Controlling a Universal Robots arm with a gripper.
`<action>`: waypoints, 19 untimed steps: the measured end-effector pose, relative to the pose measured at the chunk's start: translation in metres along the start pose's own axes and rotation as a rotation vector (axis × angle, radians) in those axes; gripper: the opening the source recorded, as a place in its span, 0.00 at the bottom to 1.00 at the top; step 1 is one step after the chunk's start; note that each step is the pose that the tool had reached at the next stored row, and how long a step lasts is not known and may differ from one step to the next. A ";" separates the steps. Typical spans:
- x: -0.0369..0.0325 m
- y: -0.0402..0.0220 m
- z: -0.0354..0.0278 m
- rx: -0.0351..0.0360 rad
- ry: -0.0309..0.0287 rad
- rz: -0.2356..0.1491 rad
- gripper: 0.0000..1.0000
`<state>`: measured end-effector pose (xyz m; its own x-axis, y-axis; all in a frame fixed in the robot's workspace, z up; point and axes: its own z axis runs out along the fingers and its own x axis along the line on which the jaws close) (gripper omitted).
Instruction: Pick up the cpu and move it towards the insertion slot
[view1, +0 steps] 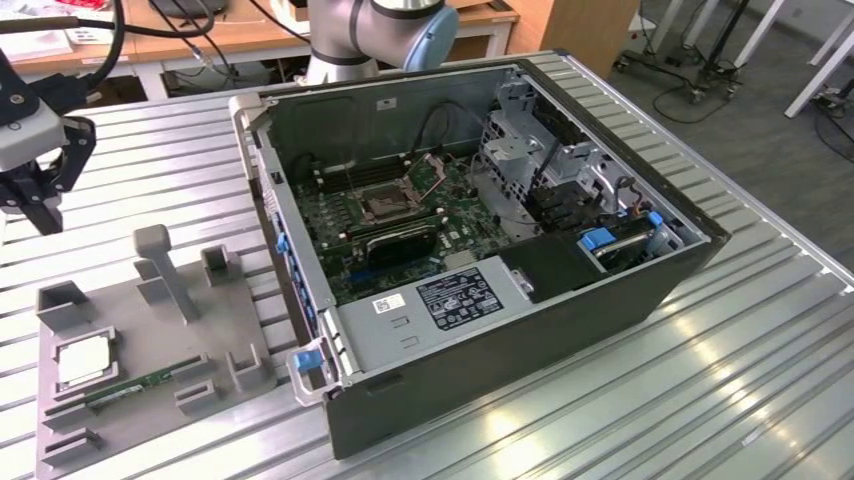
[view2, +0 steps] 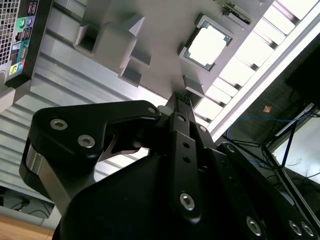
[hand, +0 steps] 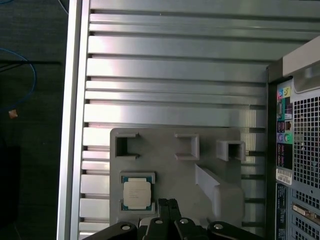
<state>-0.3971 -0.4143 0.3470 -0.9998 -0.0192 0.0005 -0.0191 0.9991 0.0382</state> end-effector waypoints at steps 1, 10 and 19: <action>0.0001 -0.0007 0.0003 0.0000 0.0000 0.000 0.11; 0.0005 -0.0090 0.0035 0.0001 0.0001 0.000 0.11; 0.0010 -0.0157 0.0143 0.0000 0.0000 0.000 0.11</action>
<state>-0.3978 -0.4294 0.3321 -0.9998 -0.0191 0.0005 -0.0191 0.9991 0.0382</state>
